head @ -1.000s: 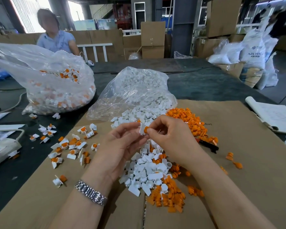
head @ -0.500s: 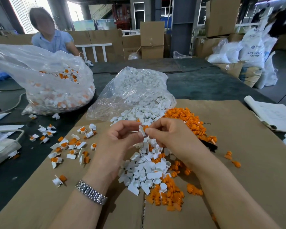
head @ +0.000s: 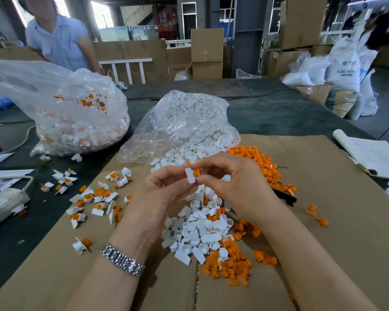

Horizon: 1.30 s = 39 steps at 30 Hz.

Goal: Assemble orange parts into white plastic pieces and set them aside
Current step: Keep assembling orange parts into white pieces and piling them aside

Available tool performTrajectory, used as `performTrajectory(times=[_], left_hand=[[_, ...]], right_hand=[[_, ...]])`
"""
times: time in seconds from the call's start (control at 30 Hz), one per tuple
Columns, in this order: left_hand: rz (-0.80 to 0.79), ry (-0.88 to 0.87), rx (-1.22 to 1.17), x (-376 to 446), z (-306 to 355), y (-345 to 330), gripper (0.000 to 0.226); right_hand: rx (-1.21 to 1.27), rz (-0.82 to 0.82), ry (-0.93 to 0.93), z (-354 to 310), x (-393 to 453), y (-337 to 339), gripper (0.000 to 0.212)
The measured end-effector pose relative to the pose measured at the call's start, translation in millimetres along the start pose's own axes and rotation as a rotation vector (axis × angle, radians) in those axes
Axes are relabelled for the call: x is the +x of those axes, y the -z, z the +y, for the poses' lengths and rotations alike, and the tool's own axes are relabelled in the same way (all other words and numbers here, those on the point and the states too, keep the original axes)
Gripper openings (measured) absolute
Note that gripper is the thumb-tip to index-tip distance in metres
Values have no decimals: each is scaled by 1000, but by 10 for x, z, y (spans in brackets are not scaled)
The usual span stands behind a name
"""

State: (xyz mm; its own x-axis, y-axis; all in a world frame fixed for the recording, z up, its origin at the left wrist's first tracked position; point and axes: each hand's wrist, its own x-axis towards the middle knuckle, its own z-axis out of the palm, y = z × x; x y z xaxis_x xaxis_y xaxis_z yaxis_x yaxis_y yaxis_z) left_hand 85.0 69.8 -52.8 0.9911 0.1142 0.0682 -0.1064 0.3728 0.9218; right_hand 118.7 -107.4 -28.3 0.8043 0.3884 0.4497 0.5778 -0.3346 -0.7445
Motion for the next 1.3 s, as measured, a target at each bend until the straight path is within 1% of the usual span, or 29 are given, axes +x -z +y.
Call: performTrajectory(times=[0.23,0.37,0.5,0.6,0.73,0.87,0.93,1.0,1.1,1.17,1.2,1.23,1.3], left_hand=[[-1,36,-57,16,-1,14,25],[3,58,-65,18,1,24,26],[-6,98,-117,16,1,40,32],[24,119,-114,16,16,24,28],[10,113,-86,11,31,3,25],[69,117,-65,16,4,-1,13],[87,125,-43,17,-4,-2,11],[93,136,-18,20,-9,-3,14],[121,164,22,17,-22,-6,28],[141,184,11,18,-19,-8,28],[146,193,-5,20,-12,-8,27],[148,201,-18,23,-2,-10,25],[145,210,-16,24,15,-11,24]], right_hand=[[-68,28,61,-12,4,-18,24],[-90,27,65,-5,3,-26,23],[-129,58,78,-3,9,-32,23],[-170,61,85,-9,7,-42,24],[-194,49,91,-8,3,-53,24],[-216,23,84,-11,2,-73,25],[-246,10,87,-5,7,-80,26],[-272,0,89,3,8,-93,25],[-276,-29,88,11,6,-112,25],[-283,-45,52,29,18,-79,29],[-311,-38,6,55,24,-44,31],[-387,-20,-62,93,31,1,33],[-690,-3,-273,184,33,96,38]])
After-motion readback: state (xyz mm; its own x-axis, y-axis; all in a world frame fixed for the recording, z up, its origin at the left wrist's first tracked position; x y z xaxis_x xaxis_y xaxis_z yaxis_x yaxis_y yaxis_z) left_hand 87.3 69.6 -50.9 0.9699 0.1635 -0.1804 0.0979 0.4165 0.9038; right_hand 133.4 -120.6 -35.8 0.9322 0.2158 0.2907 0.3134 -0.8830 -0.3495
